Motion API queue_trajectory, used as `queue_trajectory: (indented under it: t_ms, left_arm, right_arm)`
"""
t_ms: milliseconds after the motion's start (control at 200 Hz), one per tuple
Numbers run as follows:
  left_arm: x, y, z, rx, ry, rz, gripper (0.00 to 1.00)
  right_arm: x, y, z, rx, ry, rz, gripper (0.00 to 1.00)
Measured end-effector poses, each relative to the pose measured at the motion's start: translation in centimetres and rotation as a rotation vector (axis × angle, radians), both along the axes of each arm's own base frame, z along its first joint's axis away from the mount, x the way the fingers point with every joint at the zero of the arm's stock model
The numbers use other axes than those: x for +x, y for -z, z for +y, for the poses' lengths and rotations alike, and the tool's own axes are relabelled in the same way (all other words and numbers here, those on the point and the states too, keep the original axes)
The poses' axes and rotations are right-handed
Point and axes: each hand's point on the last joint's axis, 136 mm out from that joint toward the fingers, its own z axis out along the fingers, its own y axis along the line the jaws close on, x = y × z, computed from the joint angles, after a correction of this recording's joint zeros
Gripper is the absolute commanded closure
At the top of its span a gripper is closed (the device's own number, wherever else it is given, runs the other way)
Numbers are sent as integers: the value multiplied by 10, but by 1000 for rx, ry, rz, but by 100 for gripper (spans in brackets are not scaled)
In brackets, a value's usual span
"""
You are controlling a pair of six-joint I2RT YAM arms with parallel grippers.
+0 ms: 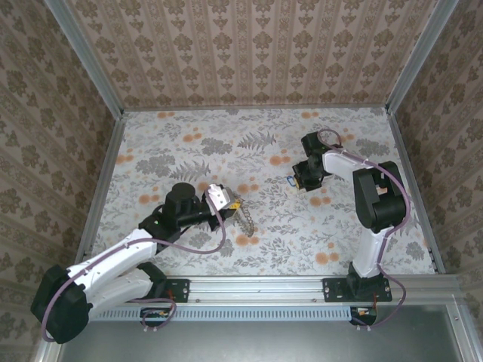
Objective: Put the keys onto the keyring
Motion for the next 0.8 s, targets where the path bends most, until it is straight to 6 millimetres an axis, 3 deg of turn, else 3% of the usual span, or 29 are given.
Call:
queue_trajectory:
  t_ms: [120, 220, 390, 635, 800]
  left_arm:
    - [-1, -3, 1, -6, 0, -7, 100]
    - [-1, -5, 1, -11, -2, -12, 100]
    - [1, -5, 2, -13, -9, -9, 100]
    - [7, -26, -1, -41, -16, -20, 100]
    - [9, -44, -5, -67, -5, -42, 100]
  right_arm:
    - [1, -13, -2, -56, -138, -83, 100]
    - [3, -38, 0, -111, -304, -225, 100]
    - [-11, -87, 12, -223, -631, -522, 100]
    - [-52, -146, 52, -286, -1108, -994, 100]
    - [-85, -200, 82, -265, -1373, -1319, 100]
